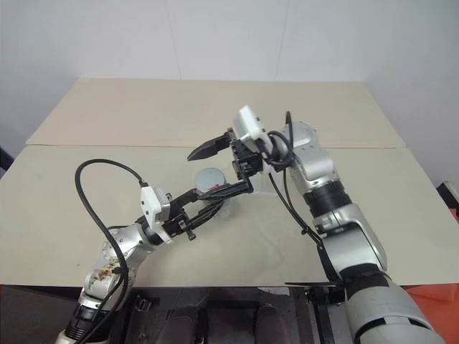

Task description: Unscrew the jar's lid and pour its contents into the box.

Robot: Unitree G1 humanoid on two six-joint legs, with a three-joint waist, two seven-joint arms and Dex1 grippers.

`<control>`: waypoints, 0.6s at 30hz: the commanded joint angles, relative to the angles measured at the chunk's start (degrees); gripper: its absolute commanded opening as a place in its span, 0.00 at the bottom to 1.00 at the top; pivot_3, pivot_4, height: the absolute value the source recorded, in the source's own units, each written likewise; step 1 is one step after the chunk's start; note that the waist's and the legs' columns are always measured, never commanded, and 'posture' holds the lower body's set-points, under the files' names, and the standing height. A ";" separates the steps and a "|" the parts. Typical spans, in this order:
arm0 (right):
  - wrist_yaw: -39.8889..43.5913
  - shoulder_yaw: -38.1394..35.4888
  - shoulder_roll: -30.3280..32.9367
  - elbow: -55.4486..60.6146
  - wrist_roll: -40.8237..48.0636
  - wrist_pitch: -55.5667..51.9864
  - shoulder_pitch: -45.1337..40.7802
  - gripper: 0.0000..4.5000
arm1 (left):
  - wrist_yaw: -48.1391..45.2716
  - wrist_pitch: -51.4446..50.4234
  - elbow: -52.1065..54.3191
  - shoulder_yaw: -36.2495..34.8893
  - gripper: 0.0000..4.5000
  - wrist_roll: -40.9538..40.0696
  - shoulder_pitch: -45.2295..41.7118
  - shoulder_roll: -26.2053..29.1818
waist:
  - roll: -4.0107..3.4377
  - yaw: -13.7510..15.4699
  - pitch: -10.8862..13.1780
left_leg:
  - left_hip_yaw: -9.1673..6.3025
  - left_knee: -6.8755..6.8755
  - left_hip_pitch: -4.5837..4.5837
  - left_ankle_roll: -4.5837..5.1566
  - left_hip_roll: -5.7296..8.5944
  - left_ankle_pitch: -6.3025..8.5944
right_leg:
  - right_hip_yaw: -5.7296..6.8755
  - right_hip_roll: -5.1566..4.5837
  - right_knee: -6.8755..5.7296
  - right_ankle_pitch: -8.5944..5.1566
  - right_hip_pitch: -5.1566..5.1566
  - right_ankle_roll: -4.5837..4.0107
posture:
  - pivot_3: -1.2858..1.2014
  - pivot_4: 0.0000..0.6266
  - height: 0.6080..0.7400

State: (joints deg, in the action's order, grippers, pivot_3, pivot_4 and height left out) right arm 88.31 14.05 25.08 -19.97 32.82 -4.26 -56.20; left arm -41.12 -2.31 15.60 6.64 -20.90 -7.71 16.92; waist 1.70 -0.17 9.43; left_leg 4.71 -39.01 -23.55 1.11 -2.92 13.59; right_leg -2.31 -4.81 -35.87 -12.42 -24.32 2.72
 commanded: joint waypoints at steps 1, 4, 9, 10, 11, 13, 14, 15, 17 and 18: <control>-9.54 -6.78 2.87 14.77 1.59 -4.97 6.52 0.99 | 2.28 3.29 -1.15 -1.21 0.42 1.97 0.38 -1.11 | 0.00 0.09 0.00 | 0.02 0.00 0.01 0.00 0.01 0.00 | 0.00 -0.02 -0.02 0.00 -0.01 0.00 | 0.52 0.24 1.00; -21.09 -10.09 4.24 27.13 0.55 -10.64 13.53 0.99 | 5.26 5.00 -3.61 -1.55 0.42 4.43 -0.41 -2.71 | 0.00 0.09 0.00 | 0.02 0.01 0.01 -0.01 0.03 0.00 | -0.01 -0.04 -0.05 0.01 -0.03 -0.01 | 0.52 0.24 1.00; -46.73 -12.97 -0.11 46.44 0.18 -23.94 22.35 0.99 | 11.48 6.91 -7.13 -2.36 0.42 8.82 -3.22 -5.59 | 0.00 -0.46 0.00 | 0.00 0.01 0.02 -0.01 0.02 0.00 | -0.02 -0.03 -0.11 0.01 -0.06 -0.01 | 0.52 0.24 1.00; -50.53 -12.20 -0.99 49.31 -1.71 -25.40 23.55 0.99 | 12.37 7.36 -7.65 -2.51 0.42 9.42 -3.70 -6.02 | 0.01 -0.51 0.00 | 0.00 0.01 0.02 -0.01 0.03 0.00 | -0.02 -0.02 -0.10 0.01 -0.06 -0.01 | 0.52 0.24 1.00; -54.94 -10.32 -1.86 51.76 -4.98 -27.44 24.42 0.99 | 12.98 7.86 -8.18 -2.60 0.42 9.91 -4.22 -6.34 | 0.01 -0.51 0.00 | 0.00 0.01 0.01 -0.01 0.03 0.00 | -0.02 -0.02 -0.10 0.01 -0.06 -0.01 | 0.52 0.24 1.00; -61.24 -6.68 -3.93 55.27 -9.03 -30.28 26.01 0.99 | 13.83 8.49 -8.91 -2.64 0.42 10.47 -4.97 -6.95 | 0.01 -0.62 0.00 | 0.01 0.01 0.01 -0.01 0.06 0.00 | -0.04 -0.03 -0.08 0.01 -0.05 -0.01 | 0.52 0.24 1.00; -63.56 -4.20 -4.91 56.74 -11.49 -30.45 27.07 0.99 | 14.20 8.64 -9.26 -2.57 0.42 10.65 -5.34 -7.26 | 0.01 -0.64 -0.01 | 0.01 0.01 0.01 -0.01 0.06 0.00 | -0.04 -0.03 -0.08 0.01 -0.05 -0.01 | 0.52 0.24 1.00; -65.45 -2.58 -6.32 57.56 -12.76 -30.55 27.89 0.99 | 14.41 8.79 -9.56 -2.48 0.42 10.76 -5.61 -7.43 | 0.01 -0.61 -0.01 | 0.01 0.01 0.02 -0.01 0.05 0.00 | -0.04 -0.02 -0.08 0.00 -0.05 -0.01 | 0.52 0.24 1.00; -69.26 0.69 -8.36 57.18 -17.23 -30.40 28.34 0.99 | 14.26 9.15 -10.00 -2.14 0.42 11.03 -5.88 -7.45 | 0.01 -0.64 0.00 | 0.00 0.01 -0.01 -0.01 0.06 -0.01 | -0.03 -0.01 -0.07 0.00 -0.06 0.00 | 0.52 0.24 1.00; -70.61 1.89 -9.37 56.11 -18.83 -30.53 28.13 0.99 | 14.09 9.36 -10.09 -1.94 0.42 11.16 -5.89 -7.40 | 0.01 -0.66 0.00 | 0.00 0.00 -0.01 -0.01 0.07 -0.01 | -0.04 -0.01 -0.07 0.00 -0.06 0.00 | 0.52 0.24 1.00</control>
State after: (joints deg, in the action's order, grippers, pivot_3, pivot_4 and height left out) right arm 20.67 15.25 16.34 34.73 17.13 -35.18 -27.13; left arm -27.09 5.12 4.64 4.58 -10.06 -12.79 9.65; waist 1.70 -0.82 9.43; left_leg 4.72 -39.02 -23.56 1.11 -2.84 13.58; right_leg -2.35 -4.82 -35.92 -12.42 -24.37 2.73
